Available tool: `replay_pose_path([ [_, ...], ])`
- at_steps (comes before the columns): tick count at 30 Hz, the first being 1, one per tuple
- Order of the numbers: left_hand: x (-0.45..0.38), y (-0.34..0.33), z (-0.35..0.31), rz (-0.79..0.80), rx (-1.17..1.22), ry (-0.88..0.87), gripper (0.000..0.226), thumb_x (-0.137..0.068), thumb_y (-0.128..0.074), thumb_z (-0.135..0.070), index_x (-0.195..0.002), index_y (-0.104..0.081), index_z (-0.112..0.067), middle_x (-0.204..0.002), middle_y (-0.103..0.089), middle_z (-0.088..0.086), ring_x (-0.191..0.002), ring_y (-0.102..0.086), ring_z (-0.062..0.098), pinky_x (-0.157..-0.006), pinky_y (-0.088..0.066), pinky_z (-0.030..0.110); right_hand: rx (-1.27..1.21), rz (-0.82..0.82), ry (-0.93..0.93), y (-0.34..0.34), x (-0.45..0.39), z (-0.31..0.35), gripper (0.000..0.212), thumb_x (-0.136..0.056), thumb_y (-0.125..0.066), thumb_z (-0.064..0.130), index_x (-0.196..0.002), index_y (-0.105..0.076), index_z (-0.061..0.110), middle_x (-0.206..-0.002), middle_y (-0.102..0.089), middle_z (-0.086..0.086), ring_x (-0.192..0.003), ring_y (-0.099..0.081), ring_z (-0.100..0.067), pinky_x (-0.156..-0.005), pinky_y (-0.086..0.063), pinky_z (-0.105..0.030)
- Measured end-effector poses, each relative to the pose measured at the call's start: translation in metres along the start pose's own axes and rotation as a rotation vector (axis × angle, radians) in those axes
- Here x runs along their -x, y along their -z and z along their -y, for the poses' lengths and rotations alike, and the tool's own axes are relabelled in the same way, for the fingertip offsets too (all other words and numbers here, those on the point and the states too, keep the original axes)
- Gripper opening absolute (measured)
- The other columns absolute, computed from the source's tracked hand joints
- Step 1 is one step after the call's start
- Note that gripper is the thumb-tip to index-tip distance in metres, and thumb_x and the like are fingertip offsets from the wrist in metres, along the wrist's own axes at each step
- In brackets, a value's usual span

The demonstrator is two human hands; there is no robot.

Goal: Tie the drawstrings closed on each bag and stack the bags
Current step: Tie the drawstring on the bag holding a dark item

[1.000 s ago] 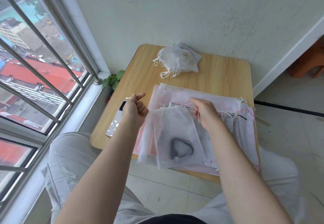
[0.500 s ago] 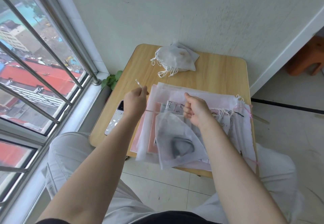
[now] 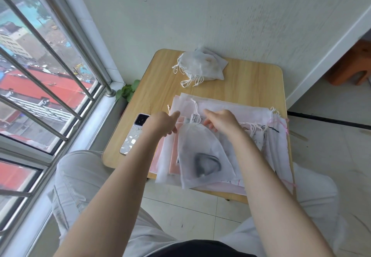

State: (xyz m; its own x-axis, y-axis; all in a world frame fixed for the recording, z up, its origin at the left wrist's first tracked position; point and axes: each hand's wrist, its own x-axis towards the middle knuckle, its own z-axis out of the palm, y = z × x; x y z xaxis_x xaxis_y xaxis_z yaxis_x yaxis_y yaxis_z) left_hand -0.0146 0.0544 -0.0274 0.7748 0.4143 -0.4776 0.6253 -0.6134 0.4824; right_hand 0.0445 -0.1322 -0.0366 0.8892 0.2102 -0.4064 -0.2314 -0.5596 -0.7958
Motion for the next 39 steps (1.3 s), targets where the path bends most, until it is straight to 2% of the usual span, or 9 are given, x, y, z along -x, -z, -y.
replay_pose_path([
  [3,0.006,-0.006,-0.005,0.073,0.116,-0.051,0.050,-0.094,-0.052,-0.048,-0.078,-0.073,-0.005,-0.069,-0.065,0.006,-0.057,-0.052,0.018,-0.061,-0.044,0.027,0.073,0.165,0.058,-0.007,0.005,0.000,0.052,-0.083,-0.072,0.046,-0.054,-0.042,0.015,-0.047,-0.037,0.011,-0.044,-0.036,-0.007,-0.050,-0.030,-0.023],
  [6,0.010,-0.012,-0.005,0.029,0.517,-0.144,0.023,-0.088,-0.068,-0.023,-0.084,-0.075,-0.001,-0.076,-0.067,0.009,-0.063,-0.057,0.015,-0.062,-0.049,0.024,-0.003,0.179,0.133,-0.015,0.002,-0.003,0.033,-0.079,-0.078,0.033,-0.068,-0.053,0.015,-0.065,-0.036,-0.004,-0.061,-0.035,-0.014,-0.059,-0.025,-0.027],
  [10,0.011,-0.015,-0.007,0.129,1.039,-0.177,0.013,-0.093,-0.064,-0.012,-0.096,-0.072,-0.002,-0.085,-0.072,0.010,-0.076,-0.069,0.020,-0.078,-0.058,0.029,-0.096,0.209,0.070,-0.020,0.004,-0.003,0.018,-0.085,-0.072,0.022,-0.074,-0.062,0.011,-0.060,-0.046,-0.005,-0.056,-0.041,-0.016,-0.053,-0.033,-0.025],
  [15,0.009,-0.017,-0.013,0.088,0.699,-0.214,0.021,-0.097,-0.058,-0.019,-0.086,-0.074,-0.013,-0.063,-0.061,-0.002,-0.053,-0.054,0.009,-0.063,-0.047,0.020,-0.267,-0.007,0.154,-0.019,0.005,0.005,0.017,-0.091,-0.065,0.020,-0.076,-0.067,0.012,-0.059,-0.057,0.001,-0.049,-0.049,-0.009,-0.051,-0.043,-0.020],
  [18,0.011,-0.014,-0.021,0.223,0.454,-0.267,0.026,-0.094,-0.059,-0.025,-0.078,-0.075,-0.013,-0.062,-0.059,-0.004,-0.057,-0.049,0.009,-0.067,-0.041,0.021,-0.325,-0.121,0.267,-0.013,0.006,0.016,0.013,-0.091,-0.065,0.020,-0.084,-0.072,0.011,-0.066,-0.062,-0.001,-0.059,-0.055,-0.009,-0.061,-0.048,-0.021],
  [23,0.020,-0.011,-0.034,0.402,0.373,-0.357,0.031,-0.078,-0.067,-0.039,-0.062,-0.060,-0.012,-0.065,-0.053,0.003,-0.067,-0.045,0.016,-0.073,-0.037,0.028,-0.258,-0.038,0.300,-0.011,0.005,0.027,0.013,-0.090,-0.066,0.023,-0.081,-0.073,0.014,-0.069,-0.069,0.005,-0.061,-0.063,-0.008,-0.057,-0.051,-0.022],
  [29,0.005,-0.014,-0.025,0.343,0.557,-0.265,0.039,-0.097,-0.056,-0.025,-0.095,-0.066,0.012,-0.067,-0.058,0.003,-0.064,-0.049,0.015,-0.071,-0.041,0.027,0.036,-0.020,0.192,-0.002,0.001,0.021,0.040,-0.096,-0.053,0.030,-0.068,-0.066,0.004,-0.056,-0.060,0.003,-0.050,-0.058,-0.008,-0.052,-0.046,-0.021],
  [34,-0.002,-0.018,-0.017,0.174,0.750,-0.191,0.021,-0.091,-0.067,-0.020,-0.093,-0.074,0.000,-0.074,-0.072,0.002,-0.065,-0.059,0.012,-0.074,-0.049,0.026,0.165,0.085,0.179,0.006,0.000,0.016,0.031,-0.085,-0.070,0.031,-0.075,-0.068,0.002,-0.064,-0.055,0.000,-0.061,-0.049,-0.011,-0.062,-0.040,-0.027],
  [39,-0.006,-0.017,-0.015,0.225,0.769,-0.174,0.014,-0.085,-0.074,-0.018,-0.084,-0.074,-0.005,-0.069,-0.070,0.003,-0.062,-0.061,0.010,-0.073,-0.050,0.026,0.160,0.156,0.232,0.004,0.003,0.015,0.023,-0.083,-0.076,0.027,-0.082,-0.073,0.005,-0.068,-0.063,0.002,-0.062,-0.054,-0.008,-0.062,-0.042,-0.023],
])
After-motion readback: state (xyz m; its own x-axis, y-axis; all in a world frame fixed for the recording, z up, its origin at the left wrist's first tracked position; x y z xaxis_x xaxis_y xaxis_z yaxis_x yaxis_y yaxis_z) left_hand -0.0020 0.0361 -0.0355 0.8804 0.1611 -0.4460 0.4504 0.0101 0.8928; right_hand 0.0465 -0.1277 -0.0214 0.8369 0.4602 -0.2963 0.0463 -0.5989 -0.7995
